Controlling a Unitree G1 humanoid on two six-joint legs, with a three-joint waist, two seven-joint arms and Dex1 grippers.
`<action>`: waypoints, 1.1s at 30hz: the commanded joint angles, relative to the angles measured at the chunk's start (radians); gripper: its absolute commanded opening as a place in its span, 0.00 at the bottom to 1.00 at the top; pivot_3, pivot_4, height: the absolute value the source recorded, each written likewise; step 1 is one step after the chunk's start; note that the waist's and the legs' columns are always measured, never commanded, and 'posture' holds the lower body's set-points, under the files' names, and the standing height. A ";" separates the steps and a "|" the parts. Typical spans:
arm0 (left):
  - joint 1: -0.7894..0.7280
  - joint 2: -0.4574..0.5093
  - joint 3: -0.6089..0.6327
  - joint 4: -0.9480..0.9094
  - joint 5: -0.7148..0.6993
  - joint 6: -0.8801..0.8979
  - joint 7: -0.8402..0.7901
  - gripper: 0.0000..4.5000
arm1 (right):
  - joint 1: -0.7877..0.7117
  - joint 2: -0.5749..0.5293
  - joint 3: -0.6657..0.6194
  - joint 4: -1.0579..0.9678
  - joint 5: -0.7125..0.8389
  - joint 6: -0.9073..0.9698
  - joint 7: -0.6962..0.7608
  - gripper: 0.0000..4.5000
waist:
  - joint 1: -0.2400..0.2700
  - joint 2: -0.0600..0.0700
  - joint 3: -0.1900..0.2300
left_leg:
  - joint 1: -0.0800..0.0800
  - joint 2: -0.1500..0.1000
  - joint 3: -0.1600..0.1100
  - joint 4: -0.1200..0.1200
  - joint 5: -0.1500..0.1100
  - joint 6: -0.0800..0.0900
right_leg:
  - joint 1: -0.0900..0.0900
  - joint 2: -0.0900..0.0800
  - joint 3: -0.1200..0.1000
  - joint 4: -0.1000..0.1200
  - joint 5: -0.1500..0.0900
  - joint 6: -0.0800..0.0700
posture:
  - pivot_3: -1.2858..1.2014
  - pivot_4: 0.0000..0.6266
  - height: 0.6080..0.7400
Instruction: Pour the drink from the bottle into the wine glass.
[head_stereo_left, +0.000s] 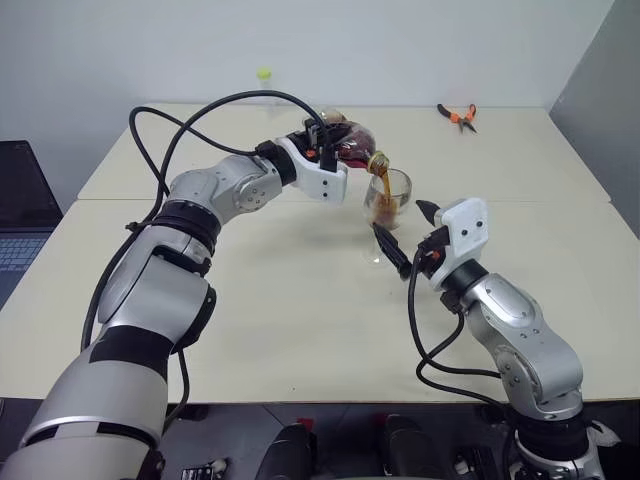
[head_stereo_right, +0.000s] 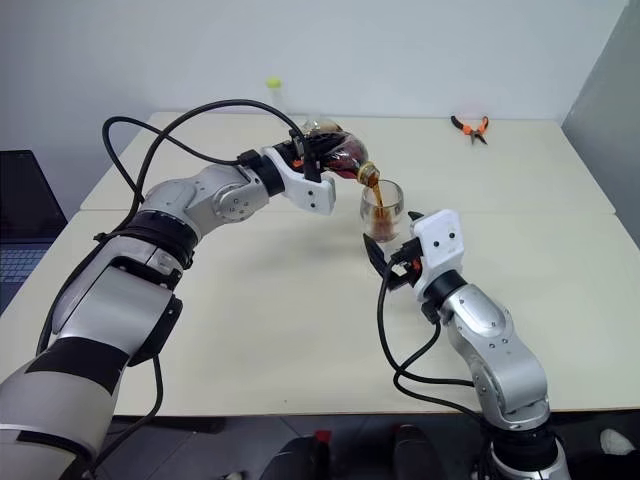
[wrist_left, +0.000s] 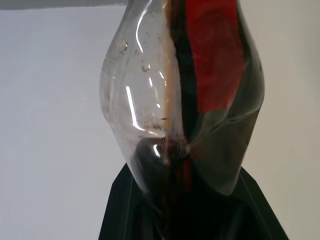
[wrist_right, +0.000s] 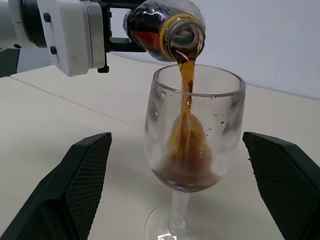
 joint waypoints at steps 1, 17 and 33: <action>-0.050 0.010 0.010 -0.009 -0.010 -0.002 0.029 0.16 | 0.002 -0.007 -0.016 -0.035 0.000 -0.011 0.009 1.00 | 0.000 0.000 0.000 | 0.000 0.000 0.000 0.000 0.000 0.000 | 0.000 0.000 0.000 0.000 0.000 0.000 | 0.52 0.24 1.00; -0.055 0.007 0.006 -0.002 -0.009 -0.001 0.034 0.16 | 0.011 -0.021 -0.022 -0.046 0.005 -0.012 0.020 1.00 | 0.000 0.000 0.000 | 0.000 0.000 0.000 0.000 0.000 0.000 | 0.000 0.000 0.000 0.000 0.000 0.000 | 0.52 0.24 1.00; -0.063 0.012 -0.001 0.007 -0.004 0.004 0.041 0.16 | 0.018 -0.023 -0.019 -0.049 0.006 -0.013 0.026 1.00 | 0.000 0.000 0.000 | 0.000 0.000 0.000 0.000 0.000 0.000 | 0.000 0.000 0.000 0.000 0.000 0.000 | 0.52 0.24 1.00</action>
